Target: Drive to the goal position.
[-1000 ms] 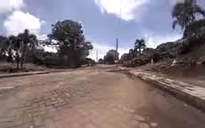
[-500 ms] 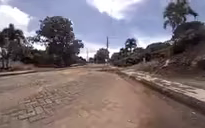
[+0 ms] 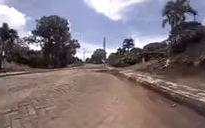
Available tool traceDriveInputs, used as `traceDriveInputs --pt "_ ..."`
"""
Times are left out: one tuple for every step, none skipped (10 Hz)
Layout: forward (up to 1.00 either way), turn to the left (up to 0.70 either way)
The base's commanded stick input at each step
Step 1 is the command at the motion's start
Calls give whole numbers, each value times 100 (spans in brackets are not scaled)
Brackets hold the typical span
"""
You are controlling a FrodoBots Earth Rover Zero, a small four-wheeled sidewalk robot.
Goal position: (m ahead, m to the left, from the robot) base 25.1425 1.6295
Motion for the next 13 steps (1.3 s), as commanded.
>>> traceDriveInputs --pt "70 0" --pt "70 0" --pt "70 0" --pt "70 0" --pt "70 0" --pt "70 0" --pt "70 0" --pt "70 0" --pt "70 0" --pt "70 0" --pt "70 0" --pt "70 0" --pt "70 0"
